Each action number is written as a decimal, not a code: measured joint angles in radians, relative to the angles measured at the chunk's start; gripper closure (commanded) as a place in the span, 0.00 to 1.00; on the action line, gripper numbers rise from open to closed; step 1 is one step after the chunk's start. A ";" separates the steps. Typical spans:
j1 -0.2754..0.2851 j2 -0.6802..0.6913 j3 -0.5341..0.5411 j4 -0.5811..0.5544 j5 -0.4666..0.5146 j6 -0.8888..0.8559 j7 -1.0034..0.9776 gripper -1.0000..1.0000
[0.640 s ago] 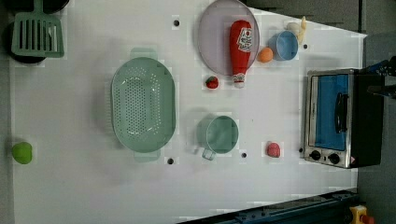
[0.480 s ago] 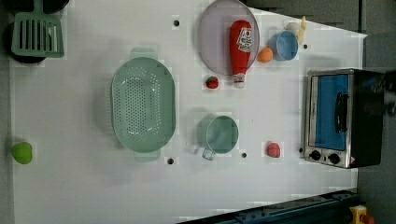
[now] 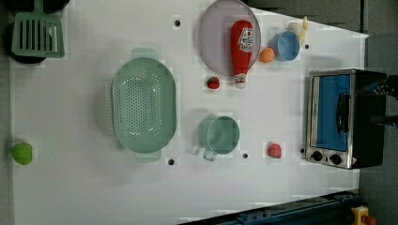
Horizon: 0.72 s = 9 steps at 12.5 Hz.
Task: Pick ketchup from plate and place it on table.
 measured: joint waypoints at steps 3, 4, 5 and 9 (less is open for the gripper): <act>0.013 0.089 0.013 0.006 0.003 0.072 -0.004 0.00; 0.015 0.131 0.024 0.005 -0.003 0.102 -0.013 0.00; 0.015 0.178 0.036 0.003 -0.006 0.145 -0.035 0.00; 0.038 0.348 0.052 -0.005 -0.004 0.248 -0.223 0.00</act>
